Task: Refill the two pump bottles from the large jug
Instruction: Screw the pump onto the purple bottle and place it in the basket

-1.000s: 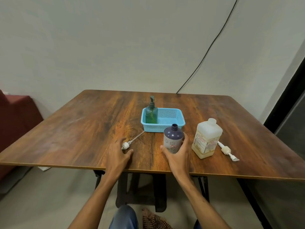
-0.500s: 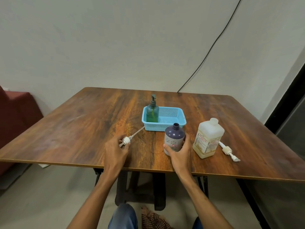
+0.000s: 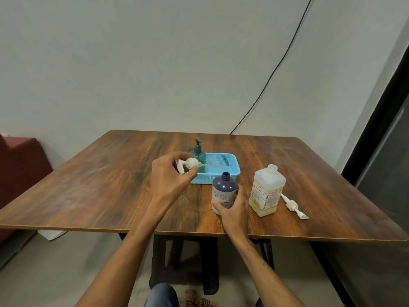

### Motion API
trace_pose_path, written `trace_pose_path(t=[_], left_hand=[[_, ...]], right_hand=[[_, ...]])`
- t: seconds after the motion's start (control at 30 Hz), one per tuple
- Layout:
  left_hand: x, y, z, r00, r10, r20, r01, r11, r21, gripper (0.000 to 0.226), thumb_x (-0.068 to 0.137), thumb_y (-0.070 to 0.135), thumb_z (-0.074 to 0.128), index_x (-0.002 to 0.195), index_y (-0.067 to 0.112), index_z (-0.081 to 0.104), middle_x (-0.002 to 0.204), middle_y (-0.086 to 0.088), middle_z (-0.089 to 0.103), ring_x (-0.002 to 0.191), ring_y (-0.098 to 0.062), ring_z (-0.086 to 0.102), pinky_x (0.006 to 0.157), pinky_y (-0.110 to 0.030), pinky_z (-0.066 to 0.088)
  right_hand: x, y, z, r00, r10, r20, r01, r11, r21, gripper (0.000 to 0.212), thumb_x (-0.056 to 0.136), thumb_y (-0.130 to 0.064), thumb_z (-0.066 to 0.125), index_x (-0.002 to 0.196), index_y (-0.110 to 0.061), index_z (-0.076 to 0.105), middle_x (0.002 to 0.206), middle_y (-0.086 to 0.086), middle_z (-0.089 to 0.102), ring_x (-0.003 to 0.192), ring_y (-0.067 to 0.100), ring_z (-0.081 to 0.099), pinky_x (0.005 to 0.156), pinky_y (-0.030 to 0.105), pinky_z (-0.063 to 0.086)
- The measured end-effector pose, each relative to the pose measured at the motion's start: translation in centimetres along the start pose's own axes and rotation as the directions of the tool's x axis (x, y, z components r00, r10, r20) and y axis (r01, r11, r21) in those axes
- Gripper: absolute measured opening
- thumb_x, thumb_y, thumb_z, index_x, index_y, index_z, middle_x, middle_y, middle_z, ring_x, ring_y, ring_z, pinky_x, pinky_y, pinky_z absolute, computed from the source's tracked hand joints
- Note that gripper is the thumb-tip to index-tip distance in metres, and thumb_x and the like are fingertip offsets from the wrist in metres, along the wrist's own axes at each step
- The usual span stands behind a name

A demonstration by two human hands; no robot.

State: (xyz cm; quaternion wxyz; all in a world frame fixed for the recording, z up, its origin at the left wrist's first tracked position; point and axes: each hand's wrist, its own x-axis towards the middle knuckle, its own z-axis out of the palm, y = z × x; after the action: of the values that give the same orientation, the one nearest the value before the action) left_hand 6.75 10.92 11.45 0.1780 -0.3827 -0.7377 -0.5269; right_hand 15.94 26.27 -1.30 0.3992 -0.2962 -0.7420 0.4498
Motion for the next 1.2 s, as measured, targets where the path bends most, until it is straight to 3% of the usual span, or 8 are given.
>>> trace_pose_path(t=[0.23,0.47,0.7,0.8,0.97,1.07,1.2], left_hand=[[2.4,2.3,0.6,0.996,0.005,0.093,-0.006,1.0,0.01,0.016,0.076,0.028,0.08,0.085,0.016,0.074,0.084,0.008,0.074,0.071,-0.002,0.067,0.056,-0.029,0.058],[3.1,3.0,0.9,0.986,-0.014,0.169,0.006,0.999,0.047,0.019,0.075,0.025,0.082,0.085,0.011,0.074,0.087,0.002,0.075,0.072,-0.012,0.07,0.061,-0.035,0.06],[4.5,3.3,2.0,0.965,-0.087,0.246,0.063,0.993,0.104,0.015,0.07,0.025,0.082,0.072,0.015,0.071,0.074,0.0,0.073,0.067,-0.015,0.069,0.056,-0.044,0.057],[4.8,3.8,2.9,0.96,-0.117,0.254,0.094,0.991,0.1,0.017,0.071,0.023,0.082,0.065,0.016,0.068,0.07,0.001,0.073,0.062,-0.016,0.069,0.054,-0.042,0.057],[5.1,4.2,4.6,0.955,-0.117,0.271,0.11,0.993,0.041,0.015,0.07,0.019,0.082,0.064,0.014,0.069,0.065,0.005,0.07,0.057,-0.014,0.065,0.048,-0.028,0.048],[5.1,4.3,5.5,0.957,-0.123,0.264,0.128,0.992,0.0,0.013,0.07,0.02,0.084,0.07,0.017,0.071,0.065,0.008,0.068,0.056,-0.004,0.061,0.045,-0.011,0.043],[5.0,3.3,7.0,0.95,-0.164,0.265,0.173,0.985,-0.01,0.017,0.071,0.023,0.084,0.067,0.011,0.072,0.063,0.002,0.068,0.048,-0.002,0.056,0.041,-0.01,0.033]], right_hand=[[0.2,0.3,0.2,1.0,0.003,-0.008,-0.003,0.999,-0.052,0.087,0.071,-0.027,0.088,0.142,-0.026,0.038,0.139,-0.007,0.051,0.128,0.012,0.048,0.107,0.039,0.047],[0.4,0.5,0.3,1.0,0.02,-0.002,-0.02,0.997,-0.073,0.091,0.071,-0.028,0.088,0.146,-0.025,0.036,0.142,-0.006,0.05,0.131,0.014,0.047,0.108,0.042,0.046],[0.4,0.7,0.4,1.0,0.025,-0.007,-0.025,0.996,-0.09,0.093,0.07,-0.03,0.089,0.146,-0.026,0.035,0.143,-0.006,0.05,0.132,0.015,0.047,0.107,0.044,0.047],[0.3,0.7,0.4,1.0,0.022,-0.013,-0.023,0.995,-0.094,0.093,0.071,-0.03,0.088,0.147,-0.025,0.035,0.143,-0.005,0.05,0.132,0.016,0.048,0.108,0.042,0.046],[0.2,0.7,0.3,1.0,0.017,-0.008,-0.018,0.995,-0.103,0.092,0.073,-0.034,0.086,0.148,-0.024,0.033,0.146,-0.004,0.049,0.134,0.017,0.047,0.109,0.044,0.045],[0.2,0.6,0.1,1.0,0.008,-0.008,-0.008,0.996,-0.087,0.09,0.073,-0.031,0.087,0.147,-0.023,0.035,0.144,-0.005,0.05,0.133,0.016,0.047,0.109,0.04,0.046],[0.1,0.5,0.0,1.0,-0.007,-0.007,0.006,0.998,-0.062,0.087,0.073,-0.029,0.087,0.144,-0.023,0.038,0.14,-0.007,0.053,0.129,0.013,0.049,0.106,0.036,0.047]])
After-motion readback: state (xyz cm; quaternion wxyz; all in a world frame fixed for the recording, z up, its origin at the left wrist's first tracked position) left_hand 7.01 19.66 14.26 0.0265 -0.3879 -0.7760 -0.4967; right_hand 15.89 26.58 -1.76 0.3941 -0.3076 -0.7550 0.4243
